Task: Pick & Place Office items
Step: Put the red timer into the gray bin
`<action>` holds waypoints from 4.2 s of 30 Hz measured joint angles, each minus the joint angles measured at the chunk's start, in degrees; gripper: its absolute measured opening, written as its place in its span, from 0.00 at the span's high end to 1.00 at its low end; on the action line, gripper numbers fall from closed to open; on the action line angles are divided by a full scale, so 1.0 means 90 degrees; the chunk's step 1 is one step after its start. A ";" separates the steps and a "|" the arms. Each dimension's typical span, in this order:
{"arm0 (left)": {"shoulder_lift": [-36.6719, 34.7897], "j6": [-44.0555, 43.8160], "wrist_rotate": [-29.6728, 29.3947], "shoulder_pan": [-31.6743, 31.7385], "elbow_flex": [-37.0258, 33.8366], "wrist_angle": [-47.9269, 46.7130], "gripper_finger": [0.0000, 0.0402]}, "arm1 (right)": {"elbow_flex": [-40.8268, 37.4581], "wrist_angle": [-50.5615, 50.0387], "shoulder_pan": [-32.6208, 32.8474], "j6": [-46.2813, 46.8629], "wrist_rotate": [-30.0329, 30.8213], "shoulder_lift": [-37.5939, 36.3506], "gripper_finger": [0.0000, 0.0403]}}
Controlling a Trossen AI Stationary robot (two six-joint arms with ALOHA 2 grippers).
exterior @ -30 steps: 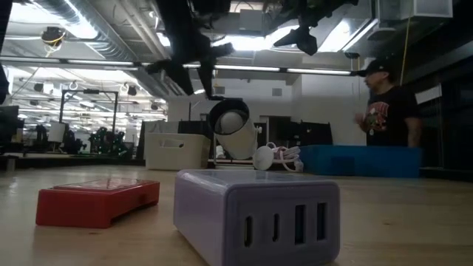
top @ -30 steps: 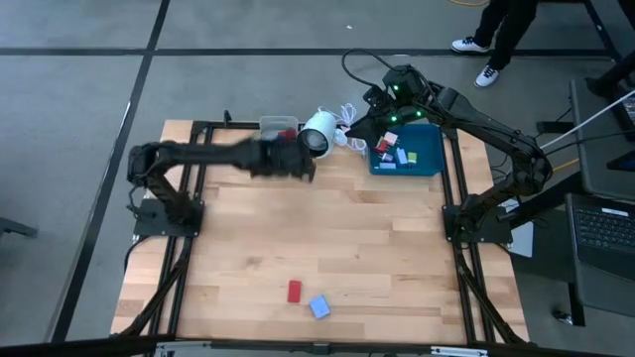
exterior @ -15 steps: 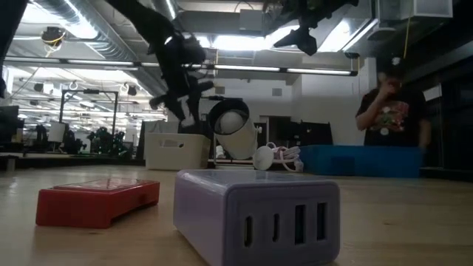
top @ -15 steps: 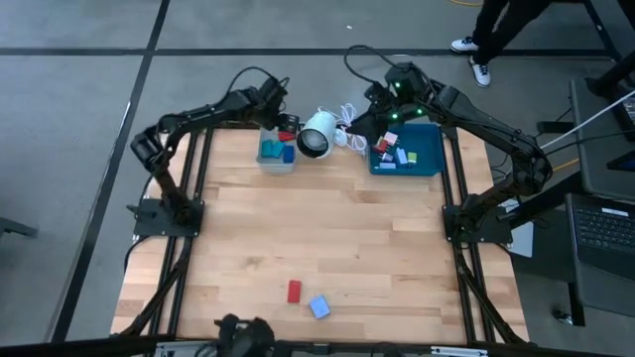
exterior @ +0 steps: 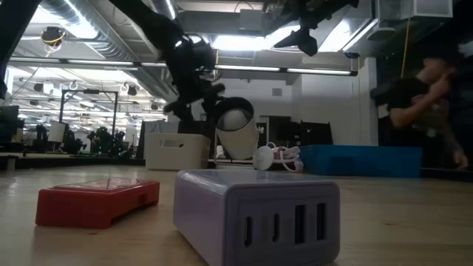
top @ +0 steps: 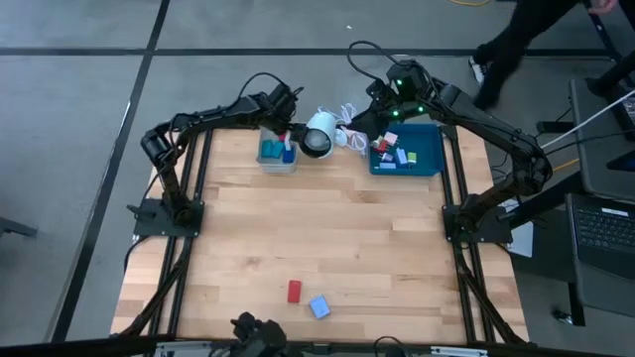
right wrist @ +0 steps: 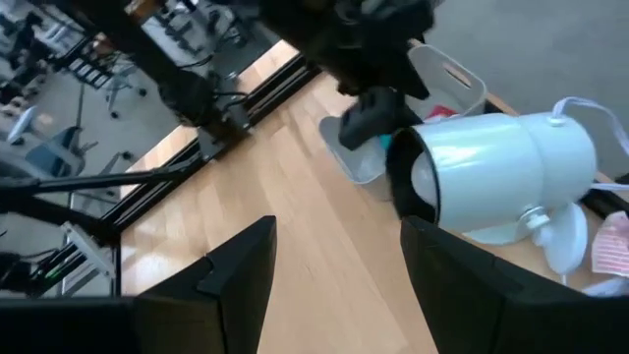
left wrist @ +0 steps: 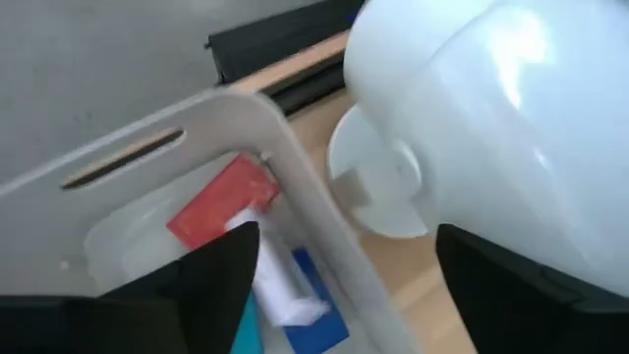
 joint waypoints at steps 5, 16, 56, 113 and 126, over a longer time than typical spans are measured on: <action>-0.0331 -0.0386 -0.0110 -0.0267 0.0130 -0.0319 0.18 | 0.0000 0.0058 -0.0002 0.0064 0.0035 0.0000 0.44; -0.1601 -0.1470 -0.0726 -0.2304 0.0142 -0.1130 0.22 | 0.0000 0.0058 -0.0002 0.0174 0.0054 0.0000 0.44; 0.2547 -1.1104 -0.0867 -0.7575 0.3877 -0.4224 0.22 | 0.0000 -0.0307 0.0017 -0.1159 -0.1022 0.0000 0.44; 0.1667 -0.9189 -0.2734 -0.6607 0.3632 -0.5465 0.63 | 0.0000 -0.0646 0.0342 -0.1356 -0.0997 0.0002 0.44; 0.1007 -0.5280 -0.3384 -0.3983 0.3585 -0.5555 0.63 | 0.0000 -0.0576 0.0299 -0.1371 -0.0828 0.0002 0.44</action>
